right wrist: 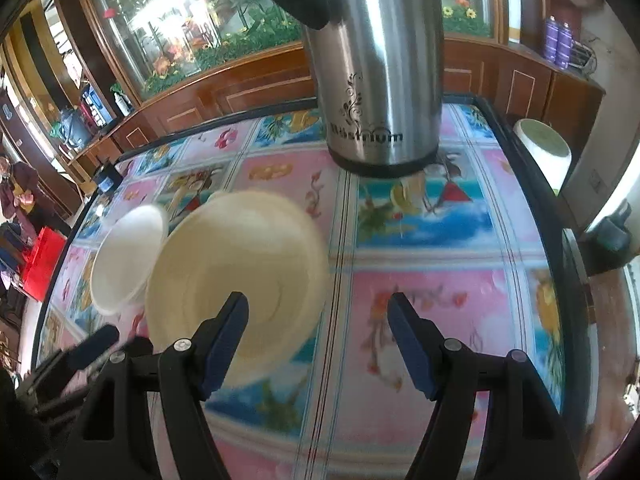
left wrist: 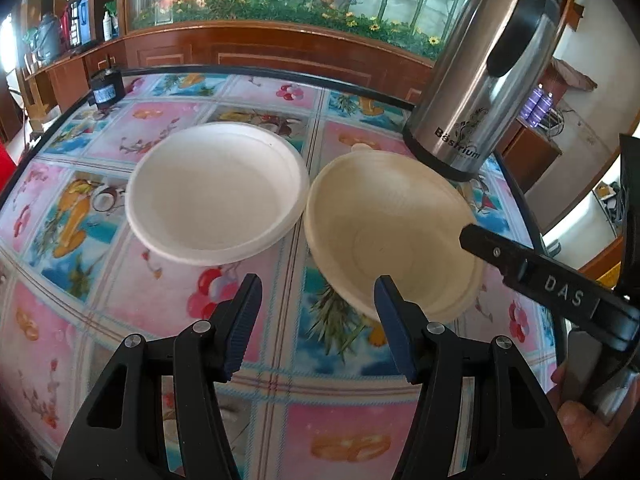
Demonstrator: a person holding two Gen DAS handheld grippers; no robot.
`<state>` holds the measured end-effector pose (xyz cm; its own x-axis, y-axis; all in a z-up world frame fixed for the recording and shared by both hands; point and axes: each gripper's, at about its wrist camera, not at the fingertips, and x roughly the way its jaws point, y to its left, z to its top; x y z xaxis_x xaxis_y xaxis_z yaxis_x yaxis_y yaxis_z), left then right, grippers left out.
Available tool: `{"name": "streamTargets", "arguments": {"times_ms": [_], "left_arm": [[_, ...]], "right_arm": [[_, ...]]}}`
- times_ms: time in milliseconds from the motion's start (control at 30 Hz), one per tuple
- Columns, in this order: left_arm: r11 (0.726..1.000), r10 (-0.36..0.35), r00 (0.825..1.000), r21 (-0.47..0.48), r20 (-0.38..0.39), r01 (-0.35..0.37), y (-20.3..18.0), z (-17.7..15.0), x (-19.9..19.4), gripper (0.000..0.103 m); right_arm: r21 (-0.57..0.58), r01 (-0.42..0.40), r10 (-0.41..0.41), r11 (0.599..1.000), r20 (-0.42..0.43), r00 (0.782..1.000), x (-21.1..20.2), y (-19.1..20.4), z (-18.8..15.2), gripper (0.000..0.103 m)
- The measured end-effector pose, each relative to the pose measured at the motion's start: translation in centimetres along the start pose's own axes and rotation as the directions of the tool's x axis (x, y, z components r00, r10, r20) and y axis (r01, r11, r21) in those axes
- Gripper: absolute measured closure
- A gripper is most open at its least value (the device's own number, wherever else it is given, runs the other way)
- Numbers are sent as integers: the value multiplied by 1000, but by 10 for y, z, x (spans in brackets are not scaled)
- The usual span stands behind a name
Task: Organize plates and bowls
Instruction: 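Close the left gripper on the beige bowl rim, then lift the beige bowl with the left gripper and carry it onto the stack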
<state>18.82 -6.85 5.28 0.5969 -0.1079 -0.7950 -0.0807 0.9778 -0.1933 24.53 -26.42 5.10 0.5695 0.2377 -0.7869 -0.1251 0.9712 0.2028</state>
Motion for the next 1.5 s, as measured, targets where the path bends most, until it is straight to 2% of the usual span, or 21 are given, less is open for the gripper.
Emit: {"name": "streamTargets", "arguments": {"times_ms": [200,233,300,367,467,500,533,567,633,767,967,1067,1333,1500], "left_arm": [[1000,4,1000,-11,-25,-5,-6,3,18,44],[1000,4,1000,-12,-31,-4,-6,3,20,44],[1000,3,999,-12,-36,-4,-7,3,24,44],[1000,6,1000,-15,-31,-7,-6,3,26,44],[999,-16,999,-33,-32,15,-2,4,29,44],[999,-22,999,-34,-33,21,-2,4,29,47],[999,-26,999,-32,-32,25,-1,4,28,56],[999,-32,999,-22,-36,31,-3,4,28,61],[999,-34,998,-1,-54,34,-5,2,27,76],[997,-55,995,45,-84,59,-9,-9,15,82],[988,-88,984,113,-155,106,-9,-44,-5,84],[982,-94,978,145,-184,122,-6,-66,-19,85],[970,-119,968,181,-219,160,14,-107,-59,85],[965,-117,966,203,-231,166,34,-133,-83,85]], "right_arm": [[-26,-5,5,1000,-17,1000,20,0,12,32],[-30,-4,4,1000,-23,1000,22,-1,14,34],[-51,4,-6,999,-41,999,29,0,15,53],[-67,6,-10,998,-60,998,34,1,14,65],[-89,15,-21,996,-77,997,36,3,8,73],[-95,17,-24,995,-76,997,35,3,6,75],[-100,17,-25,995,-77,997,33,4,4,76],[-101,13,-21,995,-75,997,30,4,1,77],[-111,5,-14,994,-78,997,19,8,-8,79],[-109,-7,-2,994,-75,997,-6,11,-28,81],[-46,-40,36,998,-95,995,-34,7,-70,81],[-39,-50,46,998,-114,992,-43,18,-96,81],[24,-99,101,995,-116,988,-76,34,-158,80],[23,-119,121,993,-127,984,-94,52,-188,81]]}}
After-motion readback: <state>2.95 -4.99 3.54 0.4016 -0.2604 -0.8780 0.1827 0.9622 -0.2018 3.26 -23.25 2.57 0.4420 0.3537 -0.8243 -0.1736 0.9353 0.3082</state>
